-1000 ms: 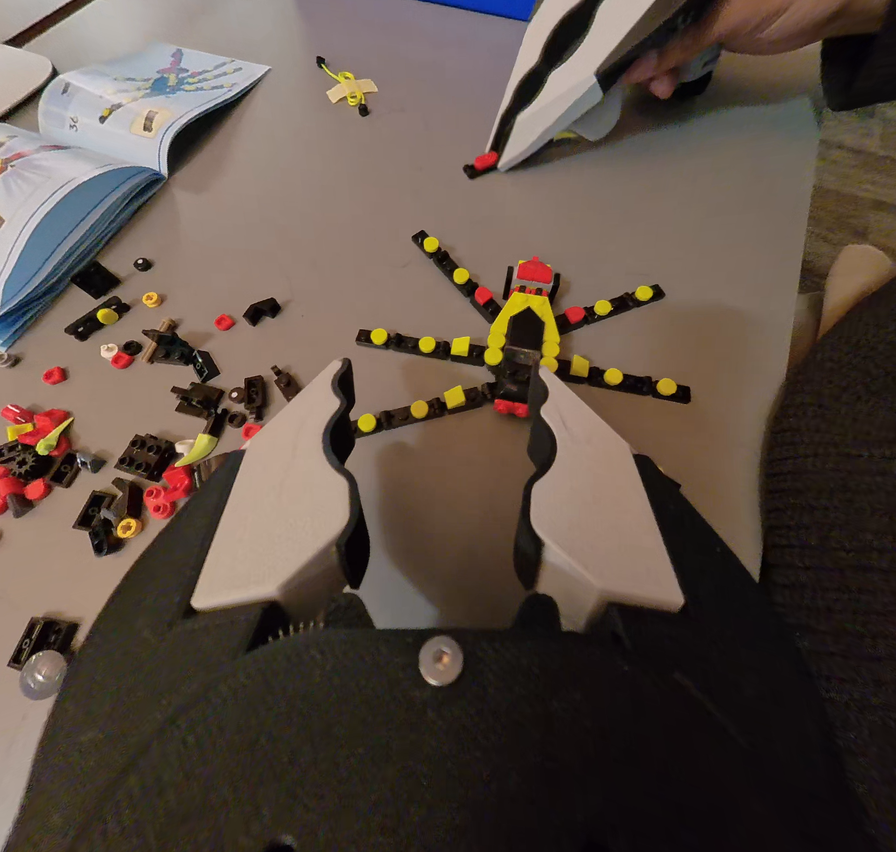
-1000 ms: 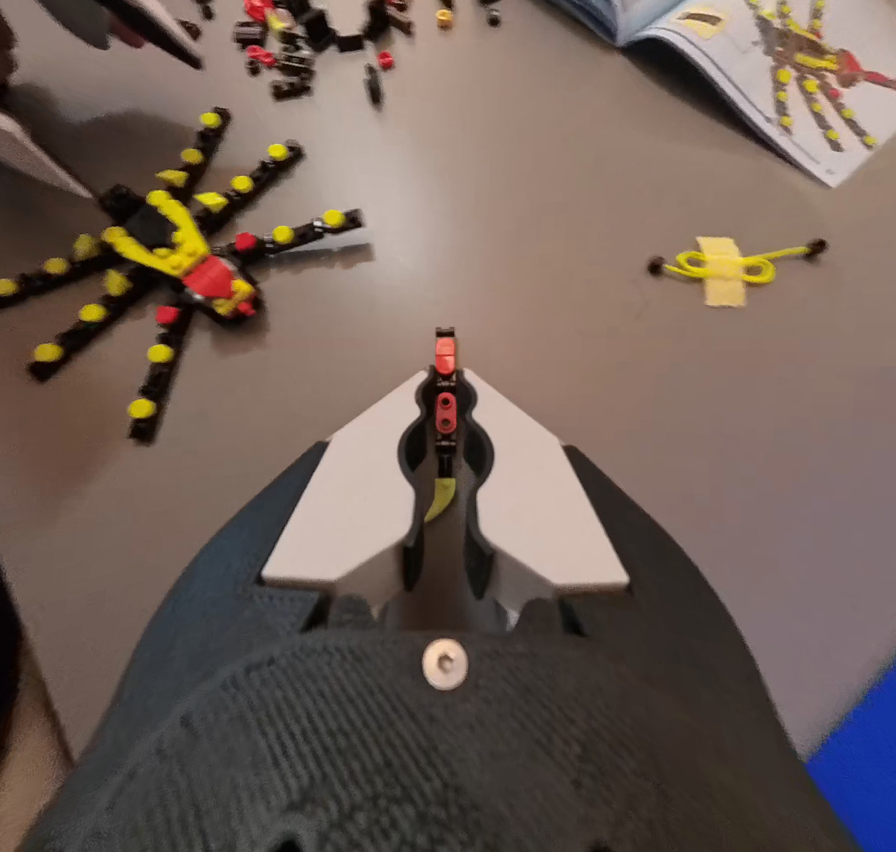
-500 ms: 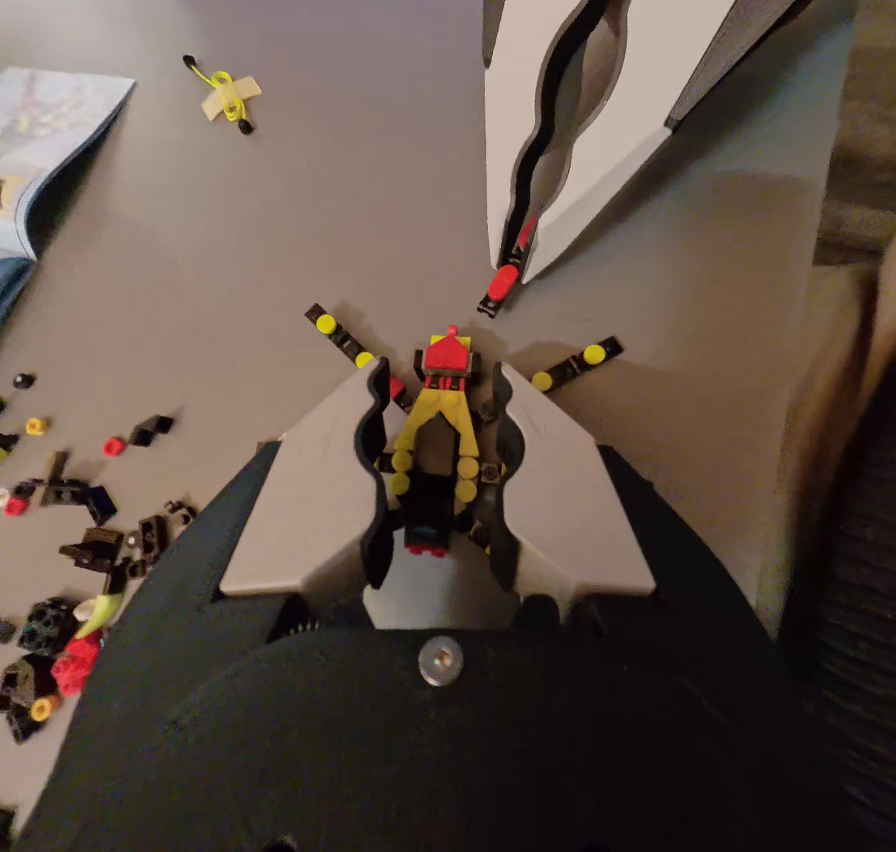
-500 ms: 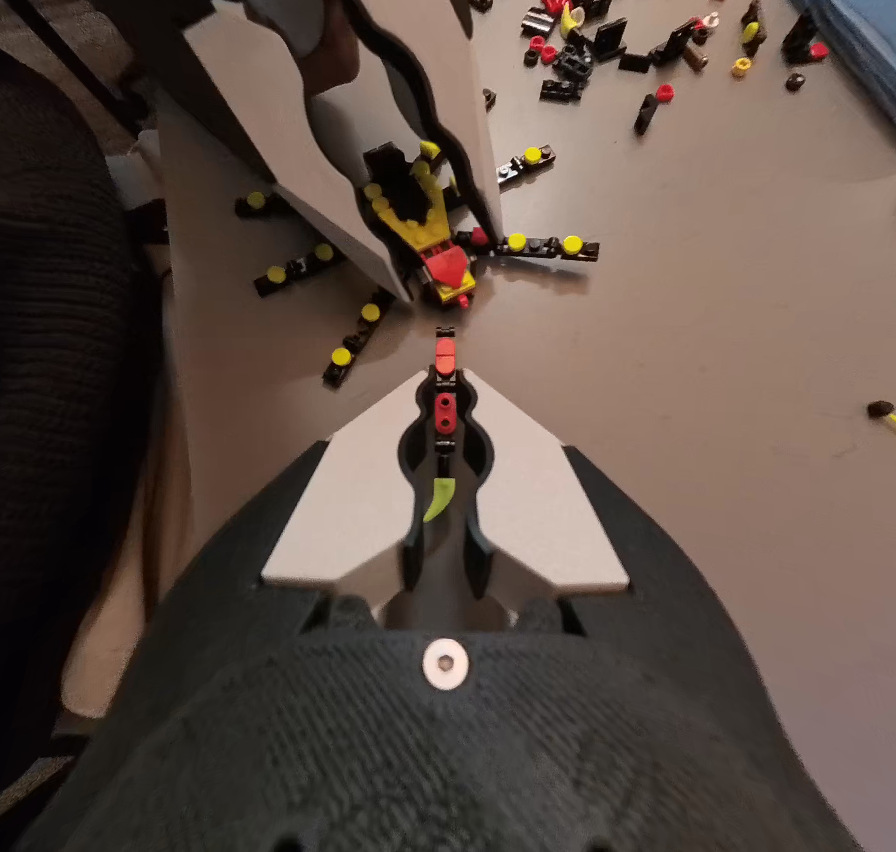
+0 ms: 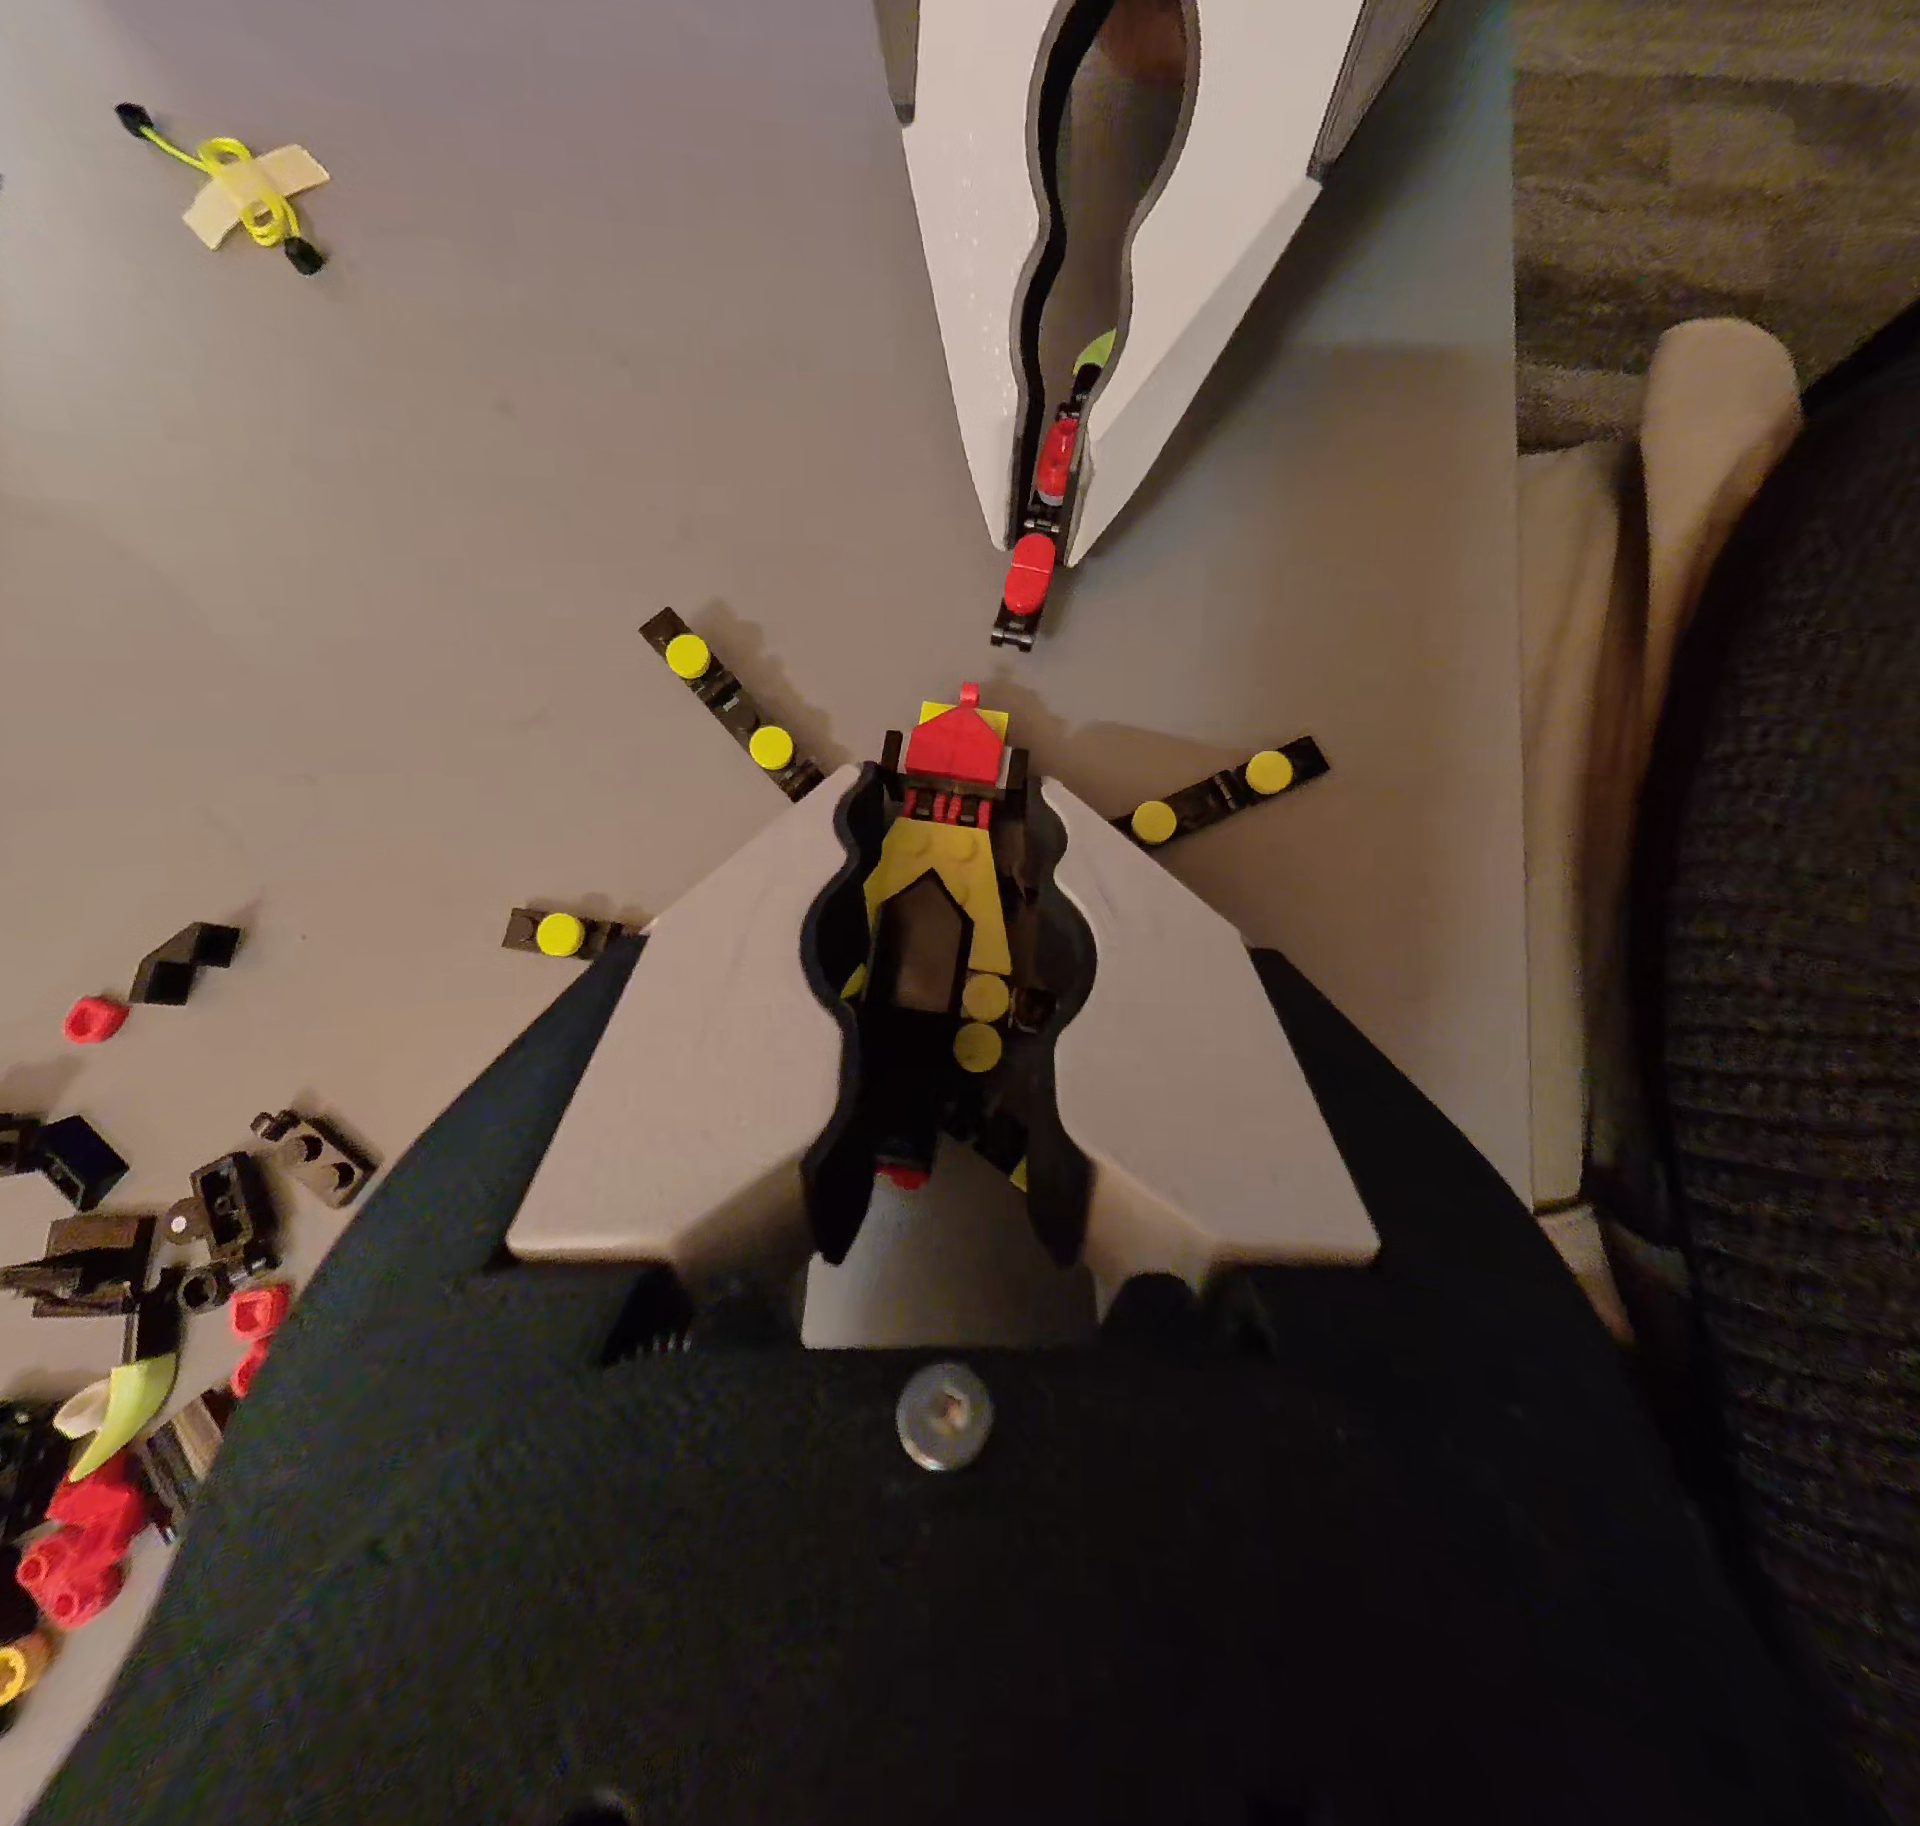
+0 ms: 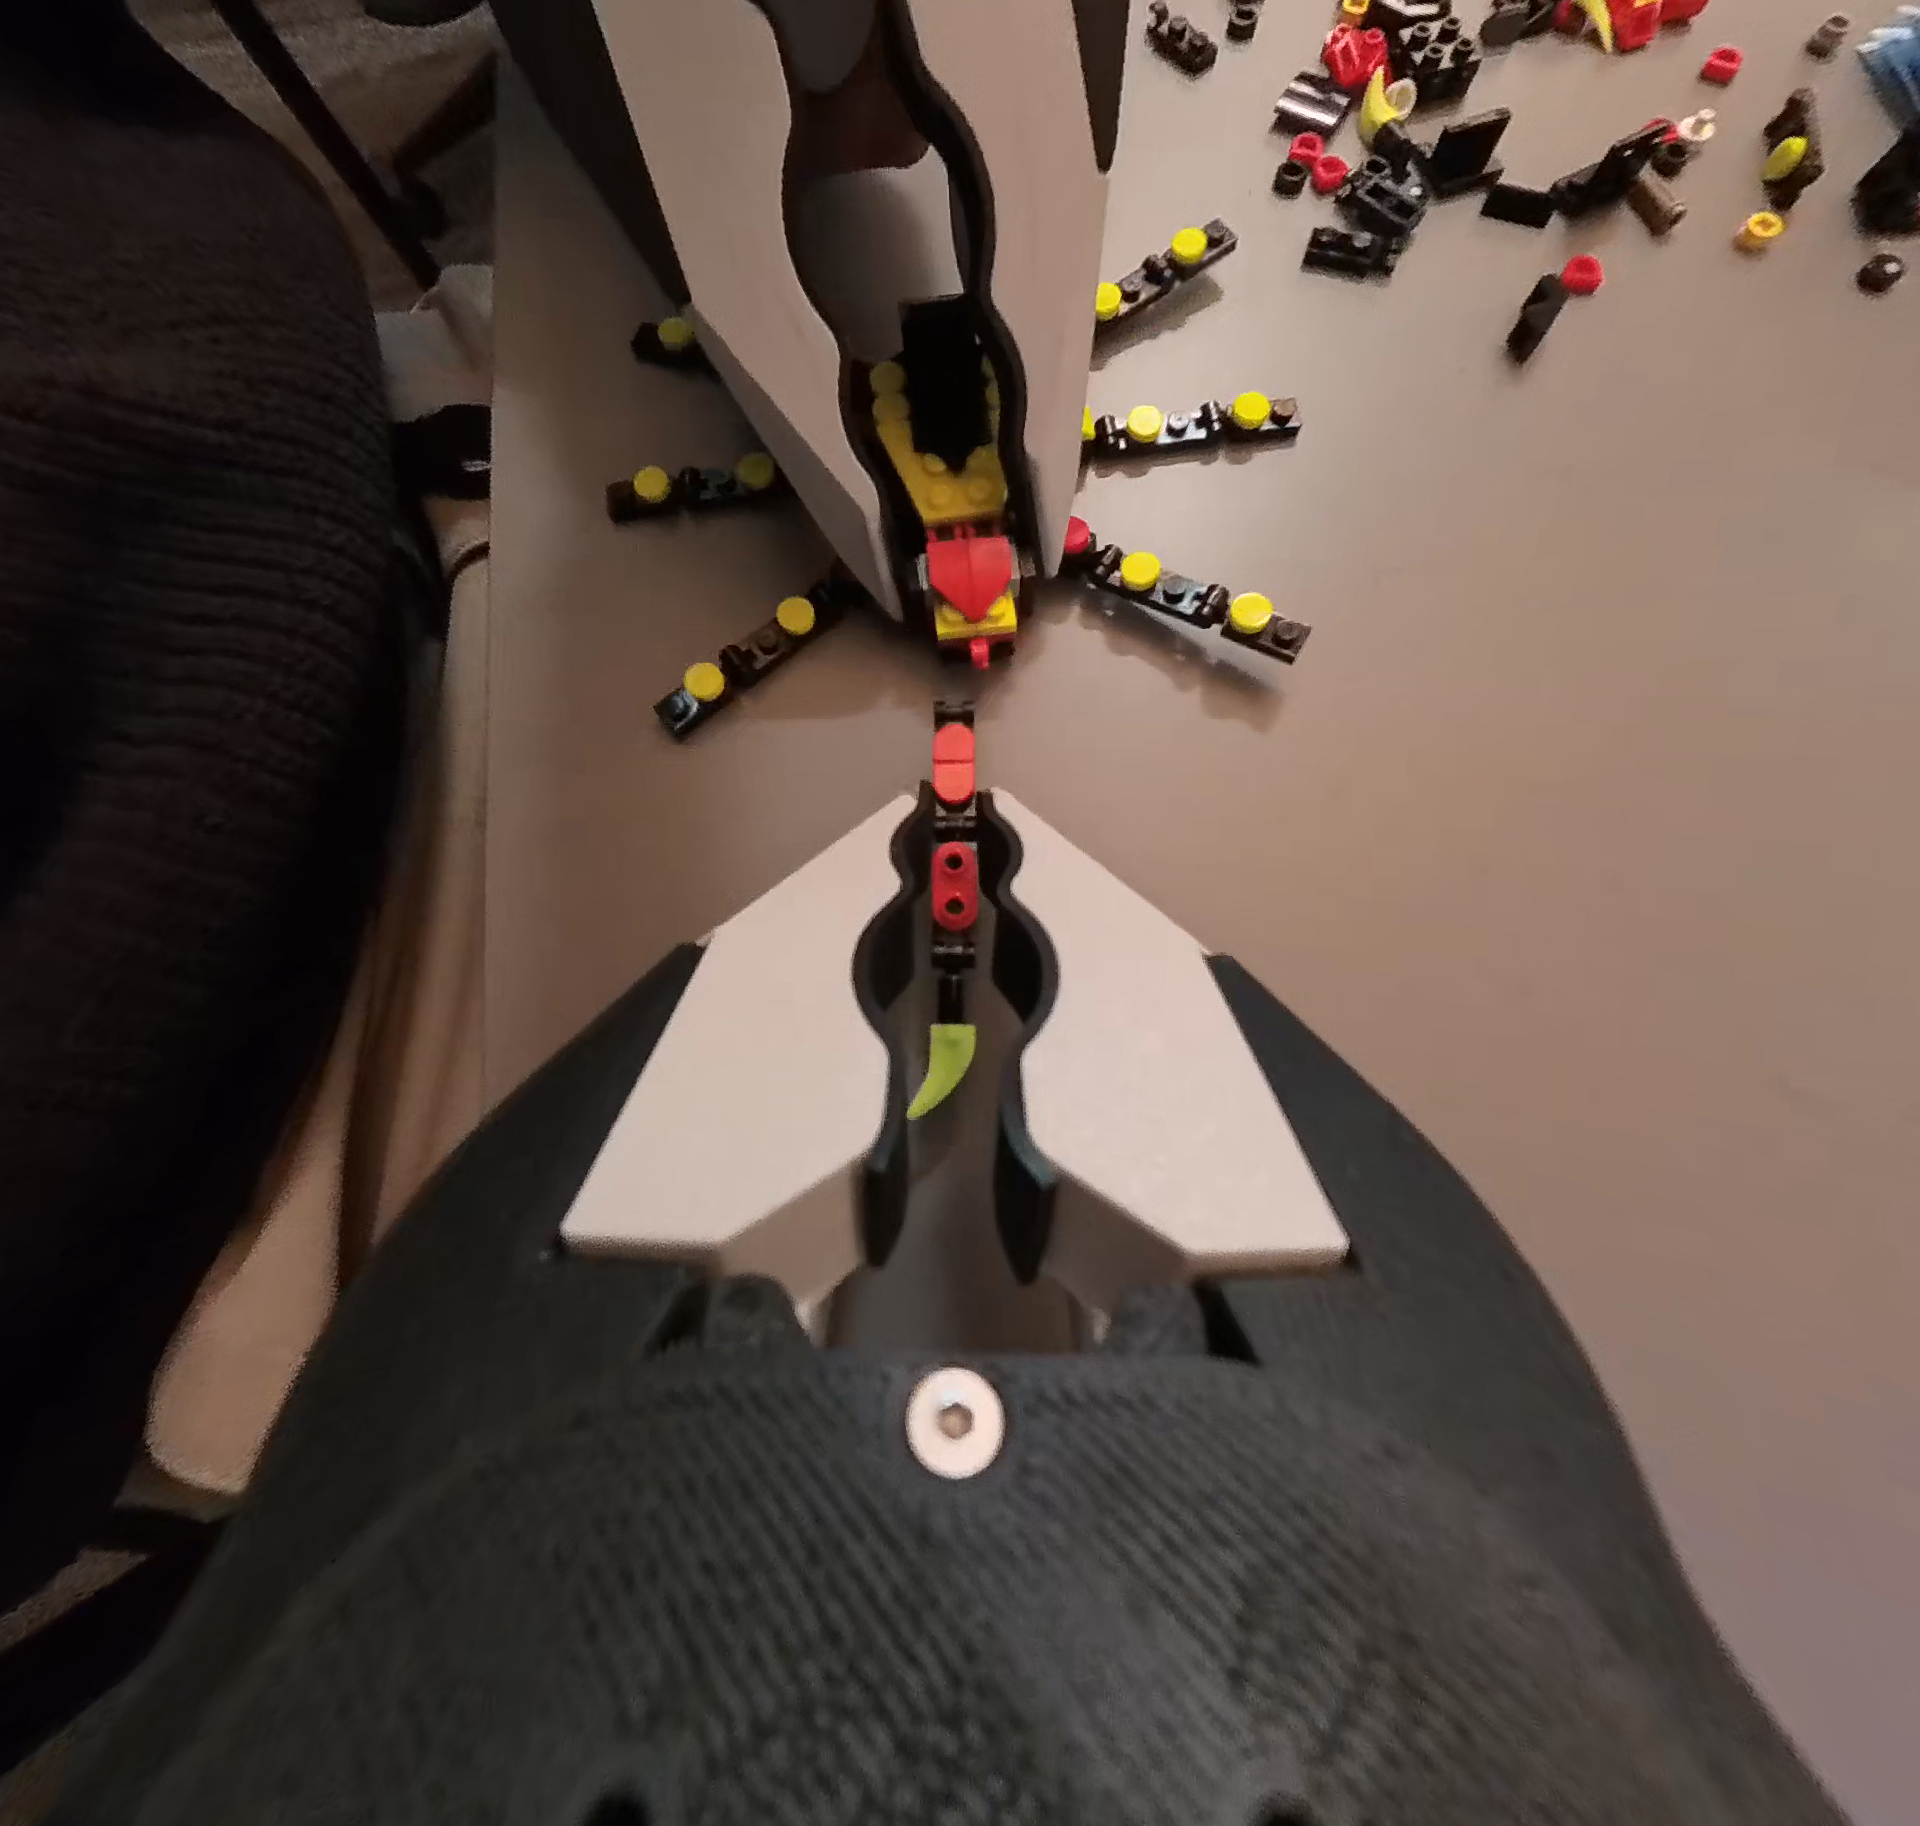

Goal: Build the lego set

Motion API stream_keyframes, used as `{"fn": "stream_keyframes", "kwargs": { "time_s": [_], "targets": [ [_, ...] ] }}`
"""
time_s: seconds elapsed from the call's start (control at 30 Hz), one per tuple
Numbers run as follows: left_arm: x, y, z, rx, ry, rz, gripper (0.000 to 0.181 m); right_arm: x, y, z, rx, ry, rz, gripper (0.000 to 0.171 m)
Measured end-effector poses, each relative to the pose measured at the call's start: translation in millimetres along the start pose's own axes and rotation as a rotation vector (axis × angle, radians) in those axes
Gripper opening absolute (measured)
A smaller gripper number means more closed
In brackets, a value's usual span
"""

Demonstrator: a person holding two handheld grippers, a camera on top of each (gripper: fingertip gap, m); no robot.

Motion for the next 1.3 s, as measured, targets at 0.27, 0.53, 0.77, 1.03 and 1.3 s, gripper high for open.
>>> {"fn": "stream_keyframes", "kwargs": {
  "time_s": [0.27, 0.53, 0.77, 1.03, 1.3],
  "targets": [
    [-1, 0, 0, 0.015, -0.014, -0.012, 0.026, -3, -6, -3, -0.049, -0.002, -0.006, 0.006],
    [-1, 3, 1, 0.04, -0.014, -0.007, 0.026, -6, -11, -6, -0.074, -0.008, -0.014, 0.006],
    [-2, 4, 2, 0.04, -0.014, -0.009, 0.026, -7, -16, -6, -0.107, -0.006, -0.021, 0.006],
    [-2, 5, 2, 0.053, -0.012, -0.006, 0.026, -7, -18, -6, -0.123, -0.007, -0.025, 0.012],
    [-2, 5, 2, 0.052, -0.012, -0.006, 0.026, -7, -19, -6, -0.124, -0.008, -0.032, 0.012]
  ]
}}
Point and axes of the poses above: each gripper's, where its closed fingertips meet, z back along the fingers, x out of its top, y = z × x across the jaws, the point moved 4 cm from there along z, back along the fingers, and after that the axes turned 14 degrees about -y, right-handed, at the moved point
